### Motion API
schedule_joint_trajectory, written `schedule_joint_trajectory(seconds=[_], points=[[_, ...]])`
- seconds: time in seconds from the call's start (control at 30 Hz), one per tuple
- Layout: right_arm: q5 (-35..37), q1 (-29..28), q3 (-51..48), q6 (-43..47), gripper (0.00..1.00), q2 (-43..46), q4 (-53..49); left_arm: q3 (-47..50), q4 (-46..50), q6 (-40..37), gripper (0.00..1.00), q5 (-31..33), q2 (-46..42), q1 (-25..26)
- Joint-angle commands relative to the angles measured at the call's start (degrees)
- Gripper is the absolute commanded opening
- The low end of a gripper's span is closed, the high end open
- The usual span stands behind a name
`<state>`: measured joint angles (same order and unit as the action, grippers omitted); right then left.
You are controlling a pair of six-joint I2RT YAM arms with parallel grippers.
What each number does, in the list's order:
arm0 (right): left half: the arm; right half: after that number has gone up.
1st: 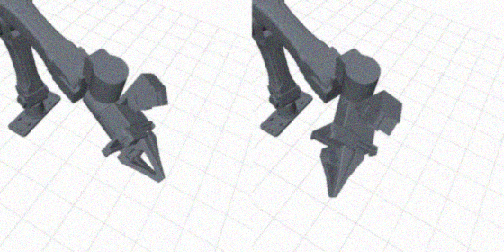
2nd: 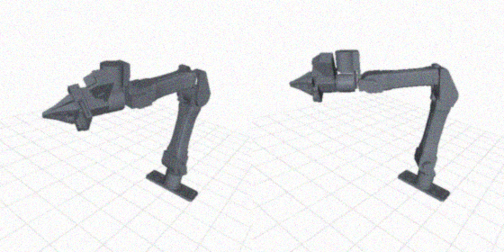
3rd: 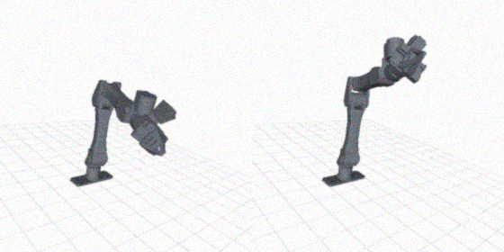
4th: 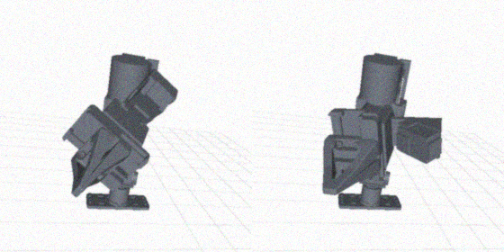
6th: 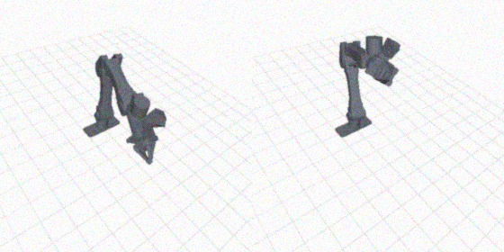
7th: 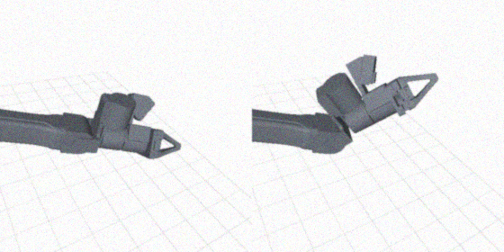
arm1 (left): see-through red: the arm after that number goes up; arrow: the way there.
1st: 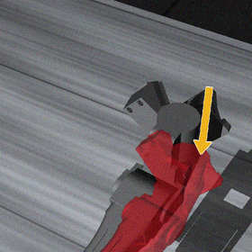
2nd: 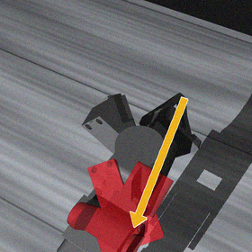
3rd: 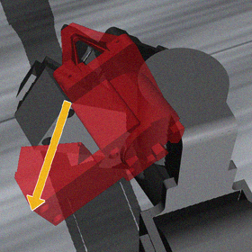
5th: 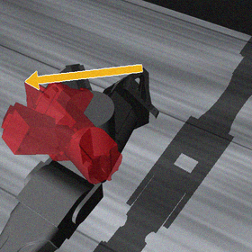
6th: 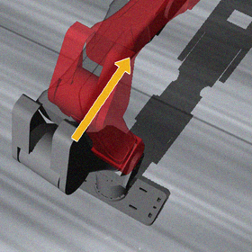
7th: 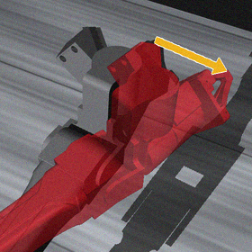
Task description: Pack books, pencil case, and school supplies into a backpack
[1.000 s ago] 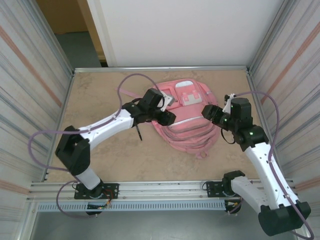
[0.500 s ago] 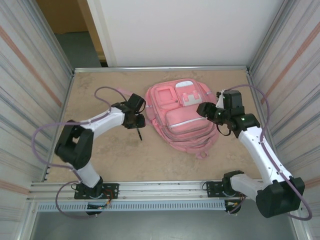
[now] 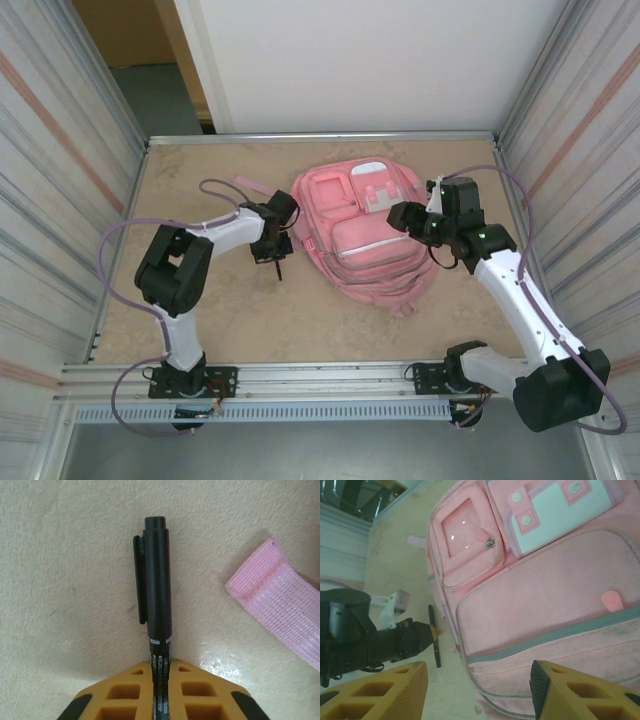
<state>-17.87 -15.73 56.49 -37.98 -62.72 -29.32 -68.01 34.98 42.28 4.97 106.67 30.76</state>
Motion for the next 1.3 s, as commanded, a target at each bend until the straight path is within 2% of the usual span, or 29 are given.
schedule_joint_trajectory(seconds=[0.0, 0.17, 0.27, 0.37, 0.47, 0.77, 0.83, 0.93, 1.1, 1.27], points=[[-0.51, -0.95, 0.98, -2.42, 0.56, -1.12, 2.48, 6.47, 0.26, 1.14, 0.08, -1.58, -3.85, 0.42], [-3.15, -5.5, 0.65, -4.44, 0.56, -5.67, 5.32, 9.55, -1.67, -2.94, 0.06, -5.23, -15.21, 1.64], [-6.38, -9.49, -0.75, -7.76, 0.56, -10.53, 10.46, 10.91, -5.41, -6.83, 0.03, -13.25, -20.89, 2.3], [-10.42, -12.14, -0.03, -11.42, 0.57, -15.66, 14.74, 14.6, -16.18, -9.65, 0.01, -24.19, -25.71, 4.55], [-9.79, -13.5, 1.44, -14.09, 0.58, -18.86, 17.17, 15.14, -20.94, -10.19, 0.01, -28.45, -28.07, 7.13], [-8.74, -17.32, 2.12, -19.59, 0.56, -23.62, 24.1, 13.01, -23.79, -10.47, 0.01, -29.44, -28.1, 11.59], [-8.12, -17.96, 1.92, -19.68, 0.53, -24.01, 24.22, 13.05, -24.44, -10.0, 0.01, -29.62, -27.83, 11.6], [-6.25, -18.79, 0.94, -20.2, 0.4, -24.12, 24.29, 12.57, -24.89, -9.75, 0.01, -31.03, -27.35, 11.69], [-4.64, -19.21, 0.99, -18.73, 0.45, -22.12, 21.94, 13.02, -25.27, -9.43, 0.01, -29.71, -26.73, 11.69], [-4.11, -19.61, 0.45, -18.1, 0.35, -20.14, 20.82, 13.31, -25.85, -9.06, 0.01, -29.51, -26.81, 11.64]])
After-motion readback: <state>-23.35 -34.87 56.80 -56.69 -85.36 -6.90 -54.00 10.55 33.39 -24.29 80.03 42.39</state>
